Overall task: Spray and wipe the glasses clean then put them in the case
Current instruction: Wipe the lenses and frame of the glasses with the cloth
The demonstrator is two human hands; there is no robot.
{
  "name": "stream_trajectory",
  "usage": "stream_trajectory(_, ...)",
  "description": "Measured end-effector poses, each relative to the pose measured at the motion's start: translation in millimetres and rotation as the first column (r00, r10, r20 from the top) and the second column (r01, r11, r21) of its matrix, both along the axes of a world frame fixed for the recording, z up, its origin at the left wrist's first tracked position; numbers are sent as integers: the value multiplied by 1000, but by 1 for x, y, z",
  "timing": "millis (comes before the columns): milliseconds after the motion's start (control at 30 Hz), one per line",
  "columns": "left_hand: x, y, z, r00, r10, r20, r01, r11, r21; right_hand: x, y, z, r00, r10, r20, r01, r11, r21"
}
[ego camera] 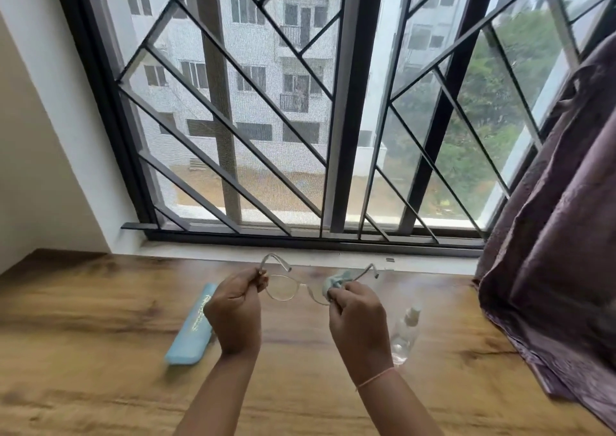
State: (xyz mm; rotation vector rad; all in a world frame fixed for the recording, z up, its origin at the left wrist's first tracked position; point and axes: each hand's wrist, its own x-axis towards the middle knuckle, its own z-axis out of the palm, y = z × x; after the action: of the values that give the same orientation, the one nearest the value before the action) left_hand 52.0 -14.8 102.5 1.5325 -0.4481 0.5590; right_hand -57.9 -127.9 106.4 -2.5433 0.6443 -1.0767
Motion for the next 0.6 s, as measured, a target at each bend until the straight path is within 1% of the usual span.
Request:
stream_trajectory(100, -4, -1, 1, 1000, -4, 15, 4, 1000, 4, 2, 8, -3, 999, 49, -4, -49, 998, 30)
stream_trajectory(233, -12, -4, 3, 997, -6, 72, 0, 997, 74, 7, 7, 4, 997, 59, 49, -62, 996, 64)
stream_trajectory(433, -14, -4, 5, 999, -40, 14, 39, 998, 44, 2, -2, 12, 997, -14, 81, 18, 999, -50)
stream_trajectory(533, -13, -3, 8, 1000, -17, 24, 15, 998, 56, -2, 4, 6, 997, -20, 80, 26, 997, -79)
stream_trajectory(600, -11, -2, 8, 999, 10, 39, -13, 998, 67, -5, 7, 1, 999, -10, 53, 15, 997, -82)
